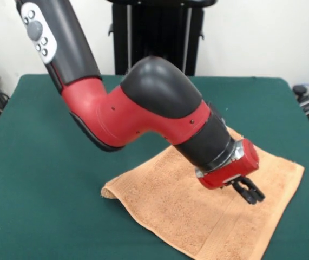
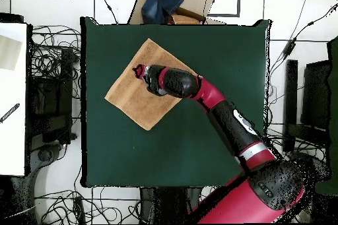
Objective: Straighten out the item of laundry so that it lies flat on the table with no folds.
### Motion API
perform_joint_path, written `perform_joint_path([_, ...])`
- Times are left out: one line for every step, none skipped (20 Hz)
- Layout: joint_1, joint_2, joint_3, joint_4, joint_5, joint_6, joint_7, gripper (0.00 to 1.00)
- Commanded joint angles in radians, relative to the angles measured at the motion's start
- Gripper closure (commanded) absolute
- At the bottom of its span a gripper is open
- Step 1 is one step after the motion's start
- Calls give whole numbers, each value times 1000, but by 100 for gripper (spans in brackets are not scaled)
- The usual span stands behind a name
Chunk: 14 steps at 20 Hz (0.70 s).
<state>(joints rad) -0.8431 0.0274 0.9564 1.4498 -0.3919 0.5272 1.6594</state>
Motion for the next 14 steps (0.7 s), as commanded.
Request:
perform_joint_path([31,99,-25,-97,-63,-57,-145,100])
perform_joint_path([30,100,-25,-92,-67,-63,-142,100])
perform_joint_path([33,103,-26,-93,-69,-64,-140,100])
perform_joint_path([34,101,-26,-91,-71,-67,-137,100])
perform_joint_path([37,100,-27,-90,-72,-66,-132,100])
perform_joint_path([40,95,-27,-88,-72,-67,-126,100])
perform_joint_path([45,89,-30,-86,-73,-68,-117,100])
perform_joint_path([50,84,-31,-86,-72,-66,-110,100])
perform_joint_path([55,85,-34,-86,-72,-69,-100,100])
perform_joint_path([58,89,-39,-85,-74,-75,-91,100])
perform_joint_path([62,102,-42,-91,-70,-72,-88,100])
perform_joint_path([66,116,-44,-101,-73,-79,-93,100])
perform_joint_path([70,133,-49,-112,-79,-87,-101,100])
perform_joint_path([76,146,-55,-123,-87,-95,-107,100])
